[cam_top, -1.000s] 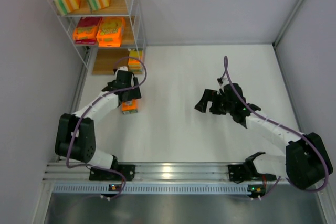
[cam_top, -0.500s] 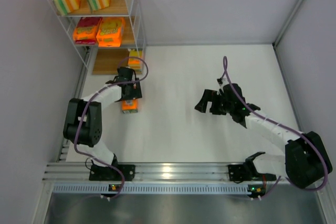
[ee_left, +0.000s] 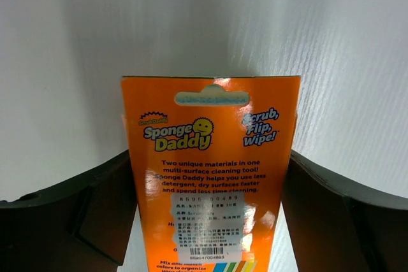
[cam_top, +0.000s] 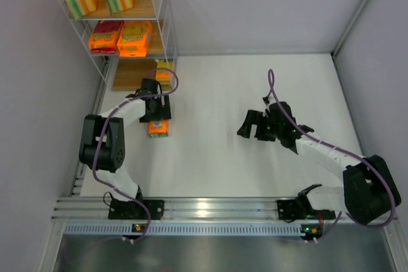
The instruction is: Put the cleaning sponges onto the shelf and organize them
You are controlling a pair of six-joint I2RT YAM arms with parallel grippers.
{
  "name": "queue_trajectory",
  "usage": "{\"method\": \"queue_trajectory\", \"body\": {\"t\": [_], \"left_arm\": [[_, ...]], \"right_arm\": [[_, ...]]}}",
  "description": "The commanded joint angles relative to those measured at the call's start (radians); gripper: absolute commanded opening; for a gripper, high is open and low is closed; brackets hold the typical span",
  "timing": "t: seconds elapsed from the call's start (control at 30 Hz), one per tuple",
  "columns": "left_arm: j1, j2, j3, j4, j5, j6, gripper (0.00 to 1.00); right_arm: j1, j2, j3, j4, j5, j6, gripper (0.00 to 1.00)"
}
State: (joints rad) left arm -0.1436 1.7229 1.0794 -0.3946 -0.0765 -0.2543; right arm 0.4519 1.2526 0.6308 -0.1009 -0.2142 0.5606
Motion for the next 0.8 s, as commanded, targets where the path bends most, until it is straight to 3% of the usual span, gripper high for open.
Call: {"method": "queue_trajectory", "body": {"t": [0.0,0.17,0.3,0.5,0.6,0.63,0.77], "left_arm": [[-0.001,0.03,0.028,-0.021,0.021,0.024,0.86],[-0.01,0.014,0.025,-0.021,0.061,0.023,0.72],[-0.06,-0.128,0.021,-0.006,0.072,0.009,0.7],[-0.212,-0.383,-0.096,0.319,0.294,-0.098,0.66],[-0.38,-0.385,-0.087,0.382,0.161,-0.074,0.67],[-0.451,-0.373,-0.064,0.384,0.15,-0.11,0.67],[-0.527,-0.319,-0.073,0.516,0.042,-0.305,0.67]], "right_arm": [[0.014,0.004,0.06,-0.002,0.01,-0.007,0.99],[0.013,0.008,0.064,-0.006,0.039,0.004,0.99],[0.014,-0.007,0.06,0.016,0.036,0.044,0.99],[0.008,-0.084,0.03,0.067,0.015,0.075,0.99],[-0.004,-0.177,-0.018,0.177,-0.075,0.032,0.99],[0.001,-0.215,-0.073,0.282,-0.098,0.016,0.99],[0.036,-0.442,-0.157,0.43,-0.103,-0.083,0.99]]}}
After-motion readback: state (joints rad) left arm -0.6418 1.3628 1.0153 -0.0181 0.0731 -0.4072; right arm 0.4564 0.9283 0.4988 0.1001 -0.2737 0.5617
